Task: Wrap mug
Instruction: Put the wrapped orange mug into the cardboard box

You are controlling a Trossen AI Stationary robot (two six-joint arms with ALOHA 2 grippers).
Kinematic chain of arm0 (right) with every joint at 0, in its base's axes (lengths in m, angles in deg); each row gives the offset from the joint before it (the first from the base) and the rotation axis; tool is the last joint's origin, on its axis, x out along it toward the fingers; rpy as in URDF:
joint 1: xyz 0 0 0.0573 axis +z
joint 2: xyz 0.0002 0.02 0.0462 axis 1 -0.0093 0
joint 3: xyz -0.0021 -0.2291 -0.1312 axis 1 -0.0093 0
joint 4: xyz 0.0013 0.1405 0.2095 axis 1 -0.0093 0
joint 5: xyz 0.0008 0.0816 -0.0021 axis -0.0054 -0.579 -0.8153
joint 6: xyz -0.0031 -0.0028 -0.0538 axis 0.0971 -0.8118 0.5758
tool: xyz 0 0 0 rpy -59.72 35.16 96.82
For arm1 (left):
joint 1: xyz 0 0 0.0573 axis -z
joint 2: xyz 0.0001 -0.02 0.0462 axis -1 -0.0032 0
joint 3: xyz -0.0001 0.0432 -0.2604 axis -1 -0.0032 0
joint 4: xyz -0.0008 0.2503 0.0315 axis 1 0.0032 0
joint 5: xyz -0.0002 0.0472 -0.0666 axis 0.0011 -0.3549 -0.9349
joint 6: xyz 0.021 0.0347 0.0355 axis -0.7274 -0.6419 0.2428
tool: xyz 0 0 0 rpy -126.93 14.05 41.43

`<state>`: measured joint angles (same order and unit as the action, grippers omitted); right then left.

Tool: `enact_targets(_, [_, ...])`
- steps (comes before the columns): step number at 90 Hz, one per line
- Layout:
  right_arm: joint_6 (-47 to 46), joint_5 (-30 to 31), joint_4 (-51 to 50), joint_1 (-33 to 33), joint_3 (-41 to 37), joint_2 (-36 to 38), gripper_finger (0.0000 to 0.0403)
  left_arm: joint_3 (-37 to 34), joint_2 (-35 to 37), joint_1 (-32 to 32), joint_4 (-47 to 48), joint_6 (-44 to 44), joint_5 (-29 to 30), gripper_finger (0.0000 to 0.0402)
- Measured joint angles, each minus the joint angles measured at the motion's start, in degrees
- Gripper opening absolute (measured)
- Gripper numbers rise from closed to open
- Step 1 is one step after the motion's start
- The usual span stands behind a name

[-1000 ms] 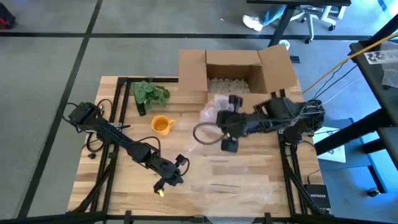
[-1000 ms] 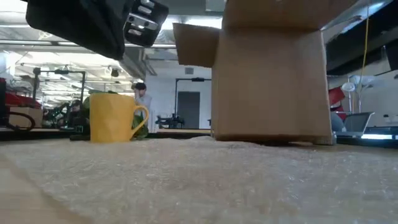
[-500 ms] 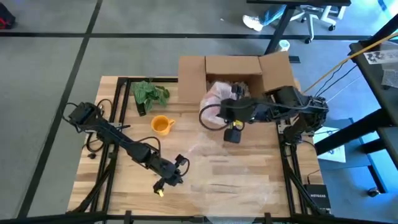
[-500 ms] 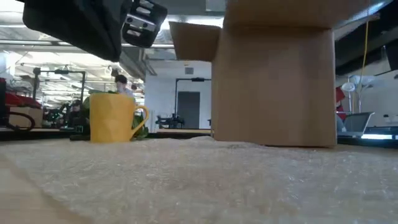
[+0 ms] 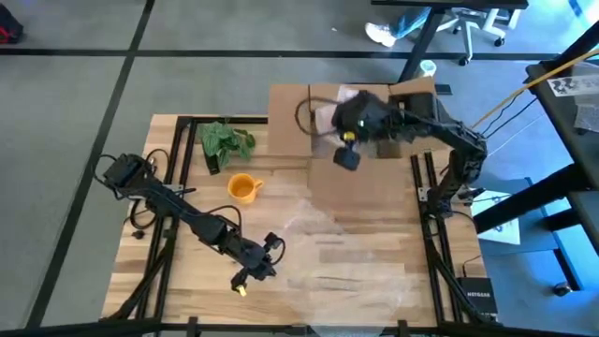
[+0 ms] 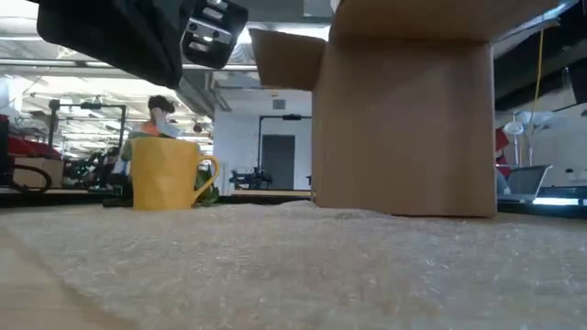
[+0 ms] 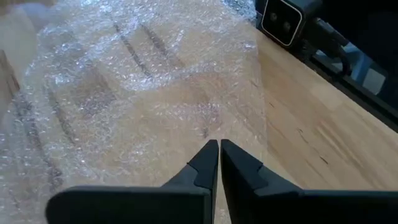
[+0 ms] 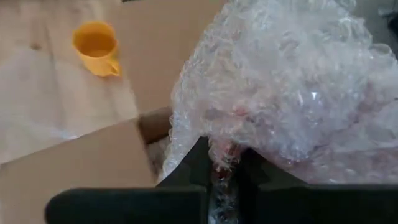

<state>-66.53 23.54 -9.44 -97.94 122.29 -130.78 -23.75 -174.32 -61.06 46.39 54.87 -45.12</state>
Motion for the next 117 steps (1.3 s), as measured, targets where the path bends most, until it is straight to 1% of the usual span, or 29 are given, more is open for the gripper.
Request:
enact_targets(14, [1.98, -7.16, 0.81, -5.79, -0.04, -2.75, 0.0008, 0.00, -0.89, 0.00, 0.05, 0.08, -0.01, 0.0000])
enact_targets(35, [4.47, -11.24, 0.97, -9.31, -0.09, -8.58, 0.0008, -0.02, -2.53, 0.00, -0.43, 0.55, -0.01, 0.0000])
enact_targets(56, [5.25, -13.95, 1.54, -9.72, -0.26, -12.21, 0.0008, -0.02, -2.83, 0.67, -0.20, 1.65, -0.02, 0.0000])
enact_targets(71, [4.15, -17.16, 3.39, -10.72, -3.31, -12.27, 0.0008, -0.02, -2.83, 1.32, -0.56, 2.21, -0.05, 0.0000])
enact_targets(89, [2.78, -17.92, 5.73, -11.56, -9.03, -12.27, 0.0008, -0.02, -2.83, 1.41, -0.51, 2.85, -0.02, 0.0000])
enact_targets(117, [2.66, -23.76, 15.18, -13.24, -17.43, -12.24, 0.0008, -0.02, -2.83, 1.62, -0.22, 3.04, -0.05, 0.0000])
